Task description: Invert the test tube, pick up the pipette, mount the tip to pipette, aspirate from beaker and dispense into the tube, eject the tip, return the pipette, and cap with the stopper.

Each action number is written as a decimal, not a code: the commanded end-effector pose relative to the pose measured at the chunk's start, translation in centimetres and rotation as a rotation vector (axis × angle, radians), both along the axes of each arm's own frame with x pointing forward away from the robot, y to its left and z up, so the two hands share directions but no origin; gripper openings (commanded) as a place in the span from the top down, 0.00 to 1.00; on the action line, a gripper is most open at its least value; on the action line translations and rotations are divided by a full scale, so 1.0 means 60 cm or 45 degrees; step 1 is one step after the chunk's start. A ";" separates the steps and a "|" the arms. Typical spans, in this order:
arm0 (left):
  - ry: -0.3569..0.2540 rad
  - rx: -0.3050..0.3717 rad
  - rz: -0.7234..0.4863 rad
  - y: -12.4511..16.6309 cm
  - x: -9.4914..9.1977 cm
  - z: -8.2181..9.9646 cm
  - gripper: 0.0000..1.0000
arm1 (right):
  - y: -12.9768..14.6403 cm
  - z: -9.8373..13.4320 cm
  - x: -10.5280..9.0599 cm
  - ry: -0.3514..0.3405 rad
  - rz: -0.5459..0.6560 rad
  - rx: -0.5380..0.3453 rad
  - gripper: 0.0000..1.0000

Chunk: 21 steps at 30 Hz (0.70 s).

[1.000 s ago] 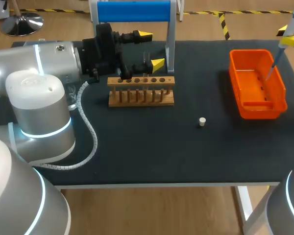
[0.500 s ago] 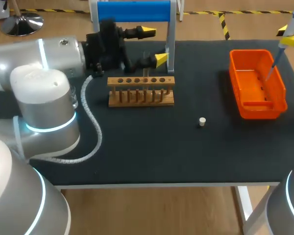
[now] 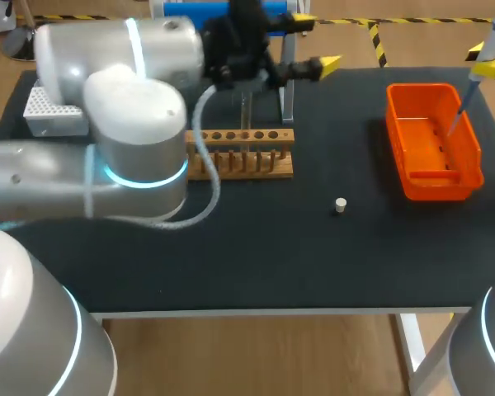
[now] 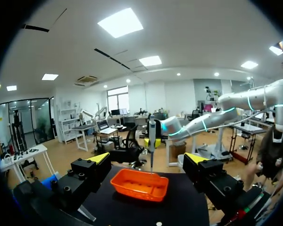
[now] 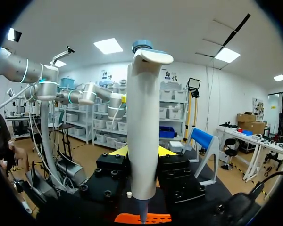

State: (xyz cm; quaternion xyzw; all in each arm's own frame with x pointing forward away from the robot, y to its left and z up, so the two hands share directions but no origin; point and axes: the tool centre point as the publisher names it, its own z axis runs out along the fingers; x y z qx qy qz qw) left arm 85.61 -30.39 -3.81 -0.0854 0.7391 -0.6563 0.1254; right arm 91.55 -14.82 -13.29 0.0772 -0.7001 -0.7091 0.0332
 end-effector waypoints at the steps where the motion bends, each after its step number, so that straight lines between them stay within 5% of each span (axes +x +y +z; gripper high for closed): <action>1: 0.032 0.101 0.015 -0.140 0.055 0.006 0.00 | -0.001 0.001 0.000 -0.001 0.002 -0.003 1.00; 14: 0.072 0.070 -0.041 -0.239 0.083 0.023 0.00 | -0.001 0.001 0.000 -0.001 0.002 -0.003 1.00; 21: 0.072 0.070 -0.042 -0.243 0.084 0.024 0.05 | -0.001 0.001 0.000 -0.001 0.002 -0.003 1.00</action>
